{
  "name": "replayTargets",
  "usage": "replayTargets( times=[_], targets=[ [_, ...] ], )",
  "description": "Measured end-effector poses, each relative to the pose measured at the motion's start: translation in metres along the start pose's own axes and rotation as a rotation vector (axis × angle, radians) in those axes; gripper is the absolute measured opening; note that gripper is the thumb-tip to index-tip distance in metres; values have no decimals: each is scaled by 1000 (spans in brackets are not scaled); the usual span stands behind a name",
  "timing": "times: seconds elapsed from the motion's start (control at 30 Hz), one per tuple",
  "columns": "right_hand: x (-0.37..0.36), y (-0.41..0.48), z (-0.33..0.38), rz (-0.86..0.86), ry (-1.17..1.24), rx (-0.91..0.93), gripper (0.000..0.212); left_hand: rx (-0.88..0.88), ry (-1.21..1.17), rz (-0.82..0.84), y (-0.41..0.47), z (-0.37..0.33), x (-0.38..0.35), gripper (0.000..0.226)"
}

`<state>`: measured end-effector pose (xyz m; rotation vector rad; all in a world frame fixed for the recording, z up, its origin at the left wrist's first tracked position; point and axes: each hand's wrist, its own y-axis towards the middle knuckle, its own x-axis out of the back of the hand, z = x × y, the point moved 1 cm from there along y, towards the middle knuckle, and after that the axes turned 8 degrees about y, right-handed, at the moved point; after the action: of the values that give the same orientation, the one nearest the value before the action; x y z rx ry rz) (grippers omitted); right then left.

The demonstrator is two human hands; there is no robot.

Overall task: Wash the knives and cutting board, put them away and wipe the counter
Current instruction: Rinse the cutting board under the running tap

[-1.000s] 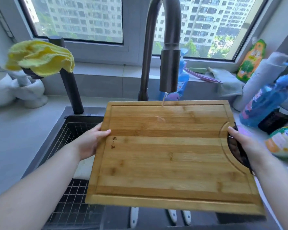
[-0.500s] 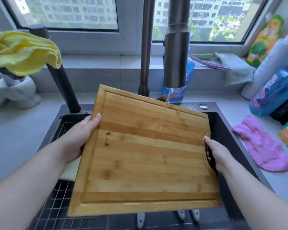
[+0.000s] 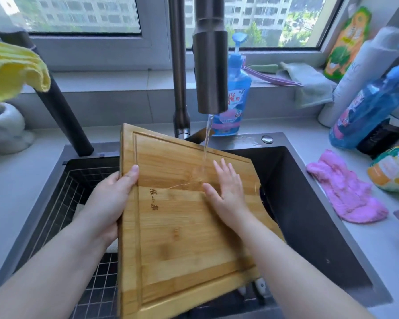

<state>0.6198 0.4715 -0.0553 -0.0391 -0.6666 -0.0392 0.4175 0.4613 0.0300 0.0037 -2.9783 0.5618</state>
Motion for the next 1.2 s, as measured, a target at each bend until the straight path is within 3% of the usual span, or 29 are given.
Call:
replayTargets(
  times=[0.17, 0.2, 0.33, 0.37, 0.47, 0.53, 0.7, 0.73, 0.8, 0.87, 0.9, 1.0, 1.07, 1.1, 1.2],
  targets=[
    [22, 27, -34, -52, 66, -435, 55, -16, -21, 14, -7, -2, 0, 22],
    [16, 29, -27, -34, 57, -422, 57, -11, -18, 12, -7, -1, -1, 22],
    [-10, 26, 13, 102, 78, -37, 54, 33, -13, 0, -6, 1, -4, 24],
    [-8, 28, 7, 112, 81, -35, 53, 41, -20, 0, -6, 2, -4, 25],
    [4, 34, -23, 54, 62, -311, 53, 53, -18, 1, -8, 5, -2, 26],
    [3, 31, -26, 61, 52, -382, 56, 49, -28, -5, -8, 6, -1, 26],
    [-12, 17, 1, 156, 68, -31, 53, 59, -26, -5, -7, 4, -4, 26],
    [-8, 19, -9, 118, 60, -68, 53, 62, -36, -3, -7, 5, -4, 26],
    [5, 18, -32, 30, 52, -317, 54, 66, -49, -3, -8, 7, -4, 26],
    [8, 9, -42, 38, 22, -456, 57, 71, -59, -4, -8, 7, -4, 27],
    [3, 2, -37, 69, 12, -397, 56, 77, -69, -1, -7, 7, -5, 27],
    [-17, -24, 0, 165, 30, 1, 54, 101, -104, 25, -4, 7, -9, 25],
    [-17, -31, 3, 174, -12, 81, 54, 108, -105, 47, -4, 8, -10, 25],
    [-12, -29, -8, 153, -23, 25, 53, 110, -98, 56, -3, 8, -10, 25],
    [7, -25, -40, 72, 21, -373, 55, 115, -73, 65, -3, 9, -5, 27]
  ],
)
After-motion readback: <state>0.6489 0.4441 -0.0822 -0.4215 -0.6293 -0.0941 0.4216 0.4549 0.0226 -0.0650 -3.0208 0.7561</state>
